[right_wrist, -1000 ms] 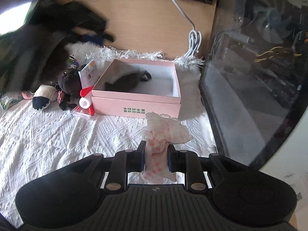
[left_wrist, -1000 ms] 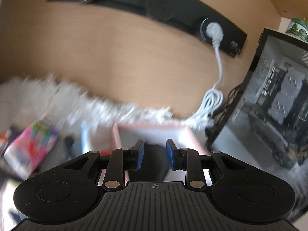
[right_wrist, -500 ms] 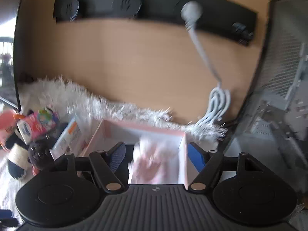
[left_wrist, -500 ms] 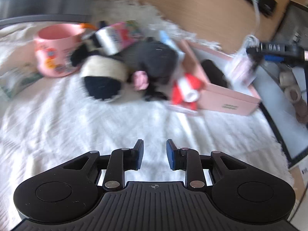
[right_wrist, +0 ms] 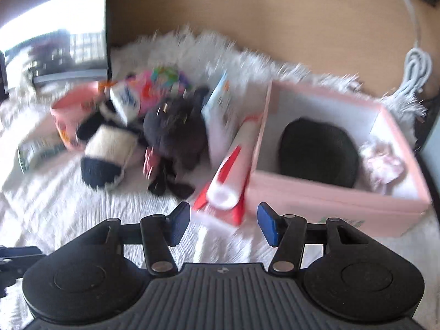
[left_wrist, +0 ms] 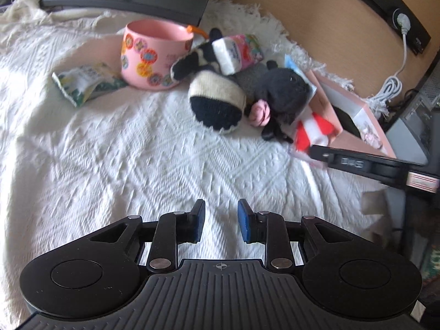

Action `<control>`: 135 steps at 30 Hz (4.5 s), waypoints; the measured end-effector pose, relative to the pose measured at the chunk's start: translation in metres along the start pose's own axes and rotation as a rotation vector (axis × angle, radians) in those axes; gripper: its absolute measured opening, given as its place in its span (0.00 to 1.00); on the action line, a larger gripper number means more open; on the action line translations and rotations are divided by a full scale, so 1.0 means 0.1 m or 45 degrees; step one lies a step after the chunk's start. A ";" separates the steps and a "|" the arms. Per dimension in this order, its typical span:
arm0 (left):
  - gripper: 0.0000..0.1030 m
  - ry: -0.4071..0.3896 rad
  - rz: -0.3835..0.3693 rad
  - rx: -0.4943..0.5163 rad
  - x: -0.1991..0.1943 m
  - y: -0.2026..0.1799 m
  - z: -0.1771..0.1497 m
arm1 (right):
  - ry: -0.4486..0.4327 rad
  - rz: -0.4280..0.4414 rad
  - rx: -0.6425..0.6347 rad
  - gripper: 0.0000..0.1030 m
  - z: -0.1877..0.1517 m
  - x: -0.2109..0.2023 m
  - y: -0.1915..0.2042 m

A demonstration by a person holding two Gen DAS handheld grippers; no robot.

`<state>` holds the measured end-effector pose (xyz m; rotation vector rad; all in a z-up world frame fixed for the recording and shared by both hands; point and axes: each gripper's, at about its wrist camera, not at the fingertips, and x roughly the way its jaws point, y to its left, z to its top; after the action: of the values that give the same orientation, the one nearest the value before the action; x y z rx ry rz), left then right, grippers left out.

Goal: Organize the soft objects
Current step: 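Grasp the clear acrylic stand with the right gripper, then grasp the pink Kleenex pack with the left gripper while the right holds the clear stand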

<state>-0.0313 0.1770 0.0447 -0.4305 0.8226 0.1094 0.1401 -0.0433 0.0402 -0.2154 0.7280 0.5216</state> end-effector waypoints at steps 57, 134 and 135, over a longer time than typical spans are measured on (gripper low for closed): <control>0.28 -0.320 0.087 0.637 0.50 -0.66 1.78 | 0.055 -0.049 -0.041 0.12 -0.66 -0.64 -0.36; 0.20 0.085 -0.047 0.426 1.09 -0.33 1.48 | 0.067 -0.098 -0.012 0.12 -0.89 -0.62 -0.34; 0.20 0.090 -0.061 0.424 1.01 -0.28 1.38 | 0.063 -0.098 -0.001 0.12 -0.91 -0.62 -0.36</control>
<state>0.1389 0.2011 0.0628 -0.1401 0.8808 -0.0874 0.0681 -0.1304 0.0164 -0.2566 0.7651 0.4445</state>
